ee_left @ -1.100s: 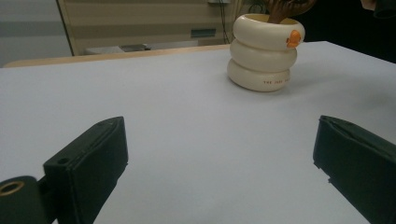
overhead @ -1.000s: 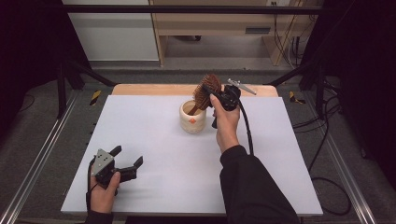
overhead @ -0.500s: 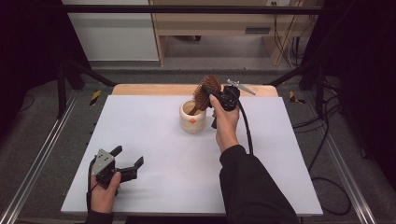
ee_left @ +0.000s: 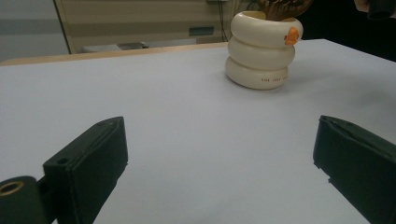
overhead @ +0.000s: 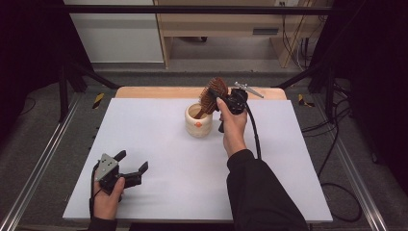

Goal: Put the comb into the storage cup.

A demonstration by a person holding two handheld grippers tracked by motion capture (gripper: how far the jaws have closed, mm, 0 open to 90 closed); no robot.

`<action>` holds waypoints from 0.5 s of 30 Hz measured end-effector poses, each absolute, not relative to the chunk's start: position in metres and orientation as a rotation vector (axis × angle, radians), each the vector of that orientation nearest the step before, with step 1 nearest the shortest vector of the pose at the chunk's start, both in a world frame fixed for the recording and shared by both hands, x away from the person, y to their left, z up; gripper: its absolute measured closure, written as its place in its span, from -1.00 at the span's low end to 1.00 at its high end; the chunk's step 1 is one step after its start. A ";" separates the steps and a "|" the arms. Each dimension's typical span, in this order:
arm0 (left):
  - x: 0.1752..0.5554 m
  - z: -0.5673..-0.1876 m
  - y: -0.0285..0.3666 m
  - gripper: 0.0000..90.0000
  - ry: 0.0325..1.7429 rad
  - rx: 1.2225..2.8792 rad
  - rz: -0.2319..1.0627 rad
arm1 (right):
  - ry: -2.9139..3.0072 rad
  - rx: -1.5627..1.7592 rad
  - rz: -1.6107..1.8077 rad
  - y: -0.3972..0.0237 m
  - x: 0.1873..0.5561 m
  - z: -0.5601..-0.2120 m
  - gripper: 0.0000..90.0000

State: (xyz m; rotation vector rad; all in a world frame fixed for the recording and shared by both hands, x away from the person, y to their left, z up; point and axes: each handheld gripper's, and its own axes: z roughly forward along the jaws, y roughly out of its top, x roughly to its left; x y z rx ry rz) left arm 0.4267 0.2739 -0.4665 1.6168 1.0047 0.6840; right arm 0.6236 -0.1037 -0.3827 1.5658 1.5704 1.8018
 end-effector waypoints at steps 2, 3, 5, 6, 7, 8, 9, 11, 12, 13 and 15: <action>0.427 -0.467 0.274 -0.93 1.005 1.617 0.684 | 1.573 1.563 1.803 -0.103 0.624 -0.384 0.10; 0.427 -0.466 0.274 -0.93 1.005 1.616 0.684 | 1.577 1.560 1.799 -0.103 0.624 -0.384 0.10; 0.427 -0.467 0.274 -0.93 1.006 1.615 0.685 | 1.573 1.563 1.802 -0.102 0.624 -0.384 0.10; 0.427 -0.467 0.274 -0.93 1.006 1.616 0.685 | 1.573 1.561 1.802 -0.102 0.624 -0.385 0.10; 0.427 -0.467 0.274 -0.93 1.006 1.616 0.685 | 1.572 1.562 1.803 -0.102 0.624 -0.385 0.10; 0.427 -0.467 0.274 -0.93 1.006 1.616 0.685 | 1.572 1.563 1.803 -0.102 0.624 -0.385 0.10; 0.427 -0.467 0.274 -0.93 1.005 1.615 0.684 | 1.572 1.562 1.803 -0.102 0.624 -0.385 0.10; 0.427 -0.467 0.274 -0.93 1.006 1.616 0.684 | 1.571 1.562 1.803 -0.102 0.624 -0.385 0.09; 0.427 -0.467 0.274 -0.93 1.005 1.616 0.685 | 1.572 1.560 1.802 -0.102 0.624 -0.385 0.09; 0.427 -0.467 0.274 -0.93 1.005 1.616 0.684 | 1.572 1.560 1.802 -0.102 0.624 -0.385 0.09; 0.427 -0.467 0.274 -0.93 1.006 1.615 0.684 | 1.574 1.560 1.803 -0.102 0.624 -0.385 0.09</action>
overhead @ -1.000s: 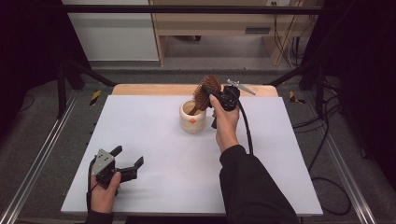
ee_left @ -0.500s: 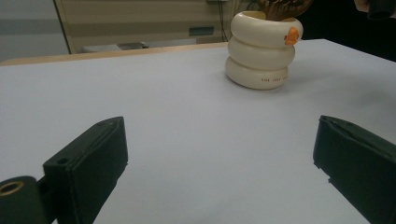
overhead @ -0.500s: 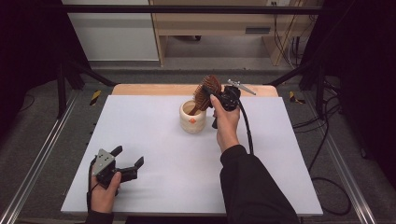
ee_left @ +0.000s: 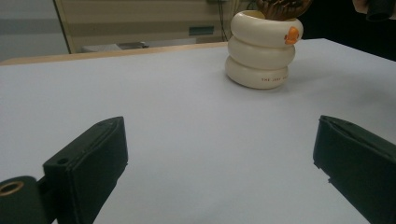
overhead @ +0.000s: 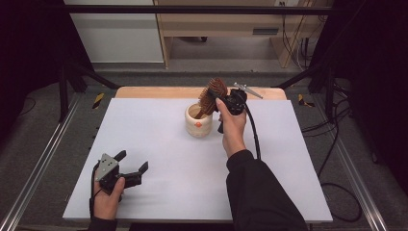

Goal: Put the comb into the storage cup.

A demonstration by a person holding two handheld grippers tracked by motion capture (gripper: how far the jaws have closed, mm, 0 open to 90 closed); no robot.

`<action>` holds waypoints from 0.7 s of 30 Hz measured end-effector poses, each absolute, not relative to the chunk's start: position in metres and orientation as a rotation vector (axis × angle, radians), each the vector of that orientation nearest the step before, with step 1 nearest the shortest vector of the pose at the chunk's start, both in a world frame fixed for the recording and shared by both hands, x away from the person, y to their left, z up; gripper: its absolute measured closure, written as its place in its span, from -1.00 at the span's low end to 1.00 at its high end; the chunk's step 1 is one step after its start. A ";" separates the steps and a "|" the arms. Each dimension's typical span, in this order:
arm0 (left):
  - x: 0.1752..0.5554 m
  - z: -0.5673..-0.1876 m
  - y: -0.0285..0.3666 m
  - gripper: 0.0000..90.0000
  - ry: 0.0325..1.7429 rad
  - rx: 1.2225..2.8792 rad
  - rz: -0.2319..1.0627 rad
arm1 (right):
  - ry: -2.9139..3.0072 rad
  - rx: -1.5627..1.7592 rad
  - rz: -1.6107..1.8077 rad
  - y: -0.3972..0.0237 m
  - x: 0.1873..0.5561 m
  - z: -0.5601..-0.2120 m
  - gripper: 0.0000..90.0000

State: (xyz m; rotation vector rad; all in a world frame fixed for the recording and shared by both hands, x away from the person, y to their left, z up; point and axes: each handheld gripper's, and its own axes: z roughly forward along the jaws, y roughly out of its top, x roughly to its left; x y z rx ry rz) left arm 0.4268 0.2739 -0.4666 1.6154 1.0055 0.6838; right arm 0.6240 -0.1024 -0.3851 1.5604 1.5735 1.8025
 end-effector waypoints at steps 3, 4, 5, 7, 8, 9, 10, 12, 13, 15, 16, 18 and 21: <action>0.427 -0.467 0.274 -0.93 1.006 1.615 0.685 | 1.577 1.559 1.803 -0.102 0.624 -0.385 0.09; 0.427 -0.467 0.274 -0.93 1.007 1.615 0.686 | 1.582 1.560 1.804 -0.102 0.624 -0.385 0.09; 0.427 -0.467 0.274 -0.93 1.006 1.616 0.686 | 1.583 1.560 1.809 -0.102 0.624 -0.385 0.09; 0.427 -0.466 0.274 -0.94 1.007 1.615 0.685 | 1.584 1.560 1.810 -0.101 0.624 -0.385 0.09; 0.427 -0.466 0.274 -0.94 1.007 1.616 0.685 | 1.584 1.558 1.809 -0.101 0.624 -0.385 0.09; 0.427 -0.467 0.274 -0.94 1.006 1.616 0.685 | 1.583 1.563 1.812 -0.101 0.624 -0.385 0.09; 0.427 -0.467 0.274 -0.94 1.006 1.616 0.685 | 1.584 1.560 1.811 -0.101 0.624 -0.385 0.08; 0.427 -0.467 0.274 -0.94 1.006 1.616 0.684 | 1.584 1.567 1.813 -0.102 0.624 -0.385 0.08; 0.427 -0.467 0.274 -0.94 1.006 1.616 0.684 | 1.585 1.567 1.813 -0.102 0.624 -0.385 0.08; 0.427 -0.467 0.274 -0.94 1.006 1.615 0.684 | 1.585 1.564 1.811 -0.103 0.624 -0.386 0.08; 0.427 -0.467 0.274 -0.94 1.006 1.615 0.685 | 1.585 1.568 1.813 -0.103 0.624 -0.386 0.07; 0.427 -0.466 0.274 -0.94 1.006 1.616 0.685 | 1.585 1.571 1.814 -0.103 0.625 -0.386 0.07; 0.427 -0.467 0.274 -0.94 1.006 1.616 0.685 | 1.588 1.579 1.823 -0.104 0.625 -0.387 0.06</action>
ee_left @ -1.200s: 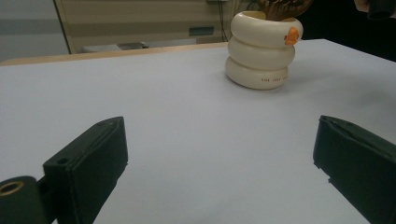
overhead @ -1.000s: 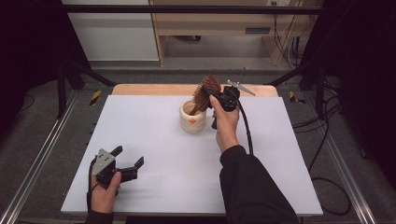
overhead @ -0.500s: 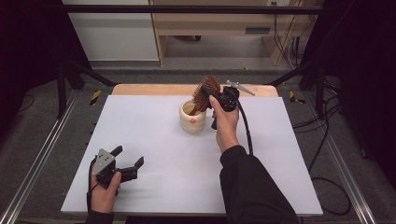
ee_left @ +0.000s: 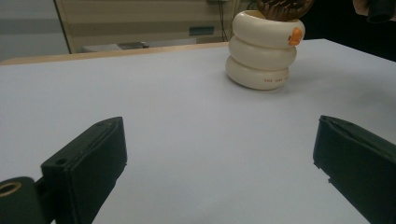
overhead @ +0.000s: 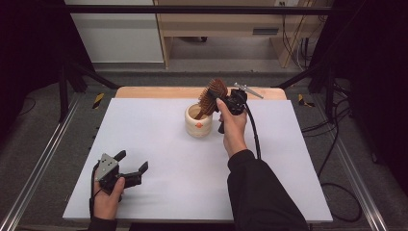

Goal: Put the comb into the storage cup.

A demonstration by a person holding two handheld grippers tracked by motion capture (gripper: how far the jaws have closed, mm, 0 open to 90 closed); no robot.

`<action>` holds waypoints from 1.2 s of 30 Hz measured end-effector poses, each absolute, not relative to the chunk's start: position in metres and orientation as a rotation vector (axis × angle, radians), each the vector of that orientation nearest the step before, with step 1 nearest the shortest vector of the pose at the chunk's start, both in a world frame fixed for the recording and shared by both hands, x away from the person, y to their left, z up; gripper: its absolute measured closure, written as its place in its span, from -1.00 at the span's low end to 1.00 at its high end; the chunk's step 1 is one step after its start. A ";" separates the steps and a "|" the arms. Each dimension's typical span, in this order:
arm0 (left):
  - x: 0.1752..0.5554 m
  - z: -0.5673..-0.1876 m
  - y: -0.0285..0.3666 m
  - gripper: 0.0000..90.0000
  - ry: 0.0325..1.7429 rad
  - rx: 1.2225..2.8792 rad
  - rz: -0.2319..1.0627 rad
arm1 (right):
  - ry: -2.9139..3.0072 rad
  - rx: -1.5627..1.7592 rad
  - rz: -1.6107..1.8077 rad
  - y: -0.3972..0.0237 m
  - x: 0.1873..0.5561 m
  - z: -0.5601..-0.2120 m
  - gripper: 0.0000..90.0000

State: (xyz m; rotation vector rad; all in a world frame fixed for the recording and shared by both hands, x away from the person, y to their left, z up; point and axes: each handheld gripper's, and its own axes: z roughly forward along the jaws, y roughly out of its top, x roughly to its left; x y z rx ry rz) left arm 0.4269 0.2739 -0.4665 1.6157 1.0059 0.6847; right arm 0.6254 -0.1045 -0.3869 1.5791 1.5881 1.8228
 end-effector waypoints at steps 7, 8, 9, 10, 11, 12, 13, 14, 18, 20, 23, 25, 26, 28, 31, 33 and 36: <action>0.427 -0.467 0.274 -0.94 1.005 1.618 0.684 | 1.600 1.576 1.830 -0.108 0.626 -0.387 0.04; 0.427 -0.467 0.274 -0.94 1.006 1.618 0.684 | 1.602 1.578 1.829 -0.108 0.626 -0.387 0.04; 0.427 -0.467 0.274 -0.94 1.006 1.618 0.684 | 1.604 1.581 1.830 -0.108 0.626 -0.387 0.03; 0.427 -0.467 0.273 -0.94 1.005 1.619 0.684 | 1.604 1.581 1.830 -0.108 0.626 -0.387 0.03; 0.427 -0.467 0.273 -0.94 1.005 1.619 0.684 | 1.603 1.584 1.830 -0.108 0.626 -0.387 0.02; 0.427 -0.467 0.273 -0.94 1.005 1.619 0.683 | 1.604 1.586 1.831 -0.109 0.626 -0.387 0.02; 0.427 -0.467 0.273 -0.94 1.005 1.619 0.683 | 1.602 1.587 1.832 -0.109 0.627 -0.387 0.01; 0.427 -0.467 0.273 -0.94 1.005 1.619 0.683 | 1.603 1.583 1.830 -0.109 0.627 -0.388 0.01; 0.427 -0.467 0.273 -0.94 1.005 1.619 0.683 | 1.601 1.590 1.833 -0.110 0.627 -0.388 0.00; 0.427 -0.467 0.273 -0.94 1.005 1.620 0.683 | 1.601 1.591 1.833 -0.110 0.628 -0.388 0.00; 0.427 -0.467 0.273 -0.94 1.005 1.620 0.683 | 1.604 1.580 1.831 -0.110 0.628 -0.388 0.00; 0.427 -0.467 0.273 -0.94 1.005 1.620 0.682 | 1.610 1.576 1.827 -0.109 0.627 -0.388 -0.01; 0.427 -0.467 0.273 -0.94 1.005 1.620 0.683 | 1.610 1.573 1.827 -0.109 0.627 -0.388 -0.01; 0.427 -0.467 0.273 -0.94 1.005 1.620 0.683 | 1.613 1.570 1.826 -0.109 0.627 -0.388 -0.01; 0.427 -0.467 0.273 -0.94 1.005 1.621 0.681 | 1.617 1.564 1.826 -0.108 0.627 -0.387 -0.02; 0.427 -0.467 0.273 -0.94 1.005 1.623 0.681 | 1.619 1.560 1.823 -0.107 0.626 -0.387 -0.02; 0.427 -0.467 0.273 -0.94 1.005 1.623 0.680 | 1.623 1.557 1.819 -0.107 0.626 -0.387 -0.04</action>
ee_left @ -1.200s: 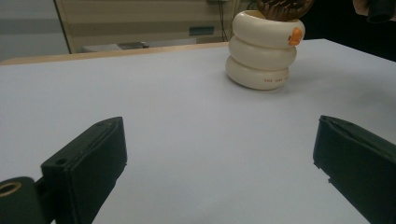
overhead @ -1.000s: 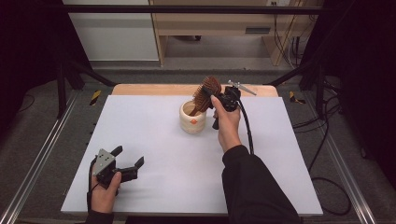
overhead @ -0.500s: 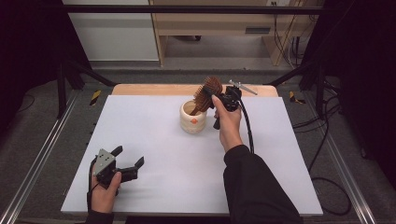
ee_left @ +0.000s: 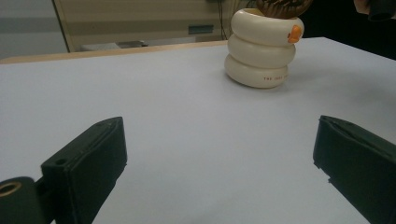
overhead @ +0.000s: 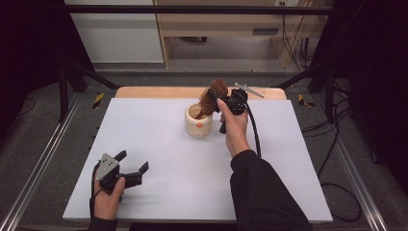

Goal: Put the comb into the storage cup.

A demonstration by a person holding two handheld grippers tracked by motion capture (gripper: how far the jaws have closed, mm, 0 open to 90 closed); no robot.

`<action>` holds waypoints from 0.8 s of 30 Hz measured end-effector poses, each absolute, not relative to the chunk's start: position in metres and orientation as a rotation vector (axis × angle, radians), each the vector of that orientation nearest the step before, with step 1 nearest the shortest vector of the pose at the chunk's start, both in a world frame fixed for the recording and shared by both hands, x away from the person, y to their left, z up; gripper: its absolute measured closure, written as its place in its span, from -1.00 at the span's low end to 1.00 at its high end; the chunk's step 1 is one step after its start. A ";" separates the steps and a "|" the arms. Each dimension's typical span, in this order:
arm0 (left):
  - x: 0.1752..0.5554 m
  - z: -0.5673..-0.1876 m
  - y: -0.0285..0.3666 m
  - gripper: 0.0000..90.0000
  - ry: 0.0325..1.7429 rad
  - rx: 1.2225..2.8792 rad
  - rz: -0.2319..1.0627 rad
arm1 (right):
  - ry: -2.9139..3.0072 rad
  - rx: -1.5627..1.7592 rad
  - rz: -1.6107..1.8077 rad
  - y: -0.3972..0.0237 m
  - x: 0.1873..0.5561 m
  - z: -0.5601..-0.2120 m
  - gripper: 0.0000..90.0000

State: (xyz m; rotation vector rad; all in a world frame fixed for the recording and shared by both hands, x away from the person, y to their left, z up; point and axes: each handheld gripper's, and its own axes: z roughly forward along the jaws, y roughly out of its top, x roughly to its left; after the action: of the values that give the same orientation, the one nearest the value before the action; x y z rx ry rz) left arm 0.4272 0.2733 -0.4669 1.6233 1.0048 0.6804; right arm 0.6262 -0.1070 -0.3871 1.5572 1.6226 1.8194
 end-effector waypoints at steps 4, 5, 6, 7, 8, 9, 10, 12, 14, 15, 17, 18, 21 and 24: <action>0.427 -0.467 0.273 -0.94 1.005 1.623 0.680 | 1.626 1.555 1.822 -0.107 0.626 -0.387 -0.05; 0.427 -0.467 0.273 -0.94 1.005 1.623 0.680 | 1.626 1.554 1.824 -0.107 0.626 -0.387 -0.05; 0.427 -0.467 0.273 -0.94 1.005 1.623 0.680 | 1.626 1.557 1.827 -0.106 0.626 -0.387 -0.05; 0.427 -0.467 0.273 -0.94 1.005 1.623 0.680 | 1.625 1.558 1.829 -0.106 0.626 -0.386 -0.05; 0.427 -0.467 0.273 -0.94 1.005 1.624 0.680 | 1.626 1.556 1.828 -0.106 0.626 -0.386 -0.05; 0.427 -0.467 0.273 -0.94 1.004 1.624 0.680 | 1.627 1.556 1.828 -0.106 0.626 -0.386 -0.06; 0.427 -0.467 0.273 -0.94 1.004 1.624 0.680 | 1.627 1.557 1.826 -0.106 0.626 -0.386 -0.06; 0.427 -0.467 0.273 -0.94 1.005 1.624 0.680 | 1.631 1.547 1.819 -0.106 0.625 -0.386 -0.07; 0.427 -0.467 0.273 -0.94 1.005 1.624 0.680 | 1.632 1.542 1.813 -0.106 0.625 -0.385 -0.08; 0.427 -0.467 0.273 -0.94 1.004 1.625 0.680 | 1.636 1.532 1.807 -0.106 0.625 -0.385 -0.08; 0.427 -0.467 0.273 -0.94 1.003 1.627 0.680 | 1.641 1.512 1.783 -0.106 0.624 -0.384 -0.09; 0.427 -0.467 0.273 -0.94 1.004 1.625 0.679 | 1.641 1.505 1.774 -0.106 0.623 -0.383 -0.11; 0.427 -0.467 0.273 -0.94 1.003 1.629 0.680 | 1.636 1.513 1.771 -0.105 0.623 -0.383 -0.15; 0.427 -0.467 0.273 -0.94 1.003 1.627 0.679 | 1.637 1.506 1.743 -0.105 0.623 -0.383 -0.22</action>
State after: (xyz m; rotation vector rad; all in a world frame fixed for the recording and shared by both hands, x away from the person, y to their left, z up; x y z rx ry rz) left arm 0.4273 0.2728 -0.4672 1.6274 1.0032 0.6787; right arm 0.6227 -0.1048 -0.3825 1.5059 1.6372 1.7432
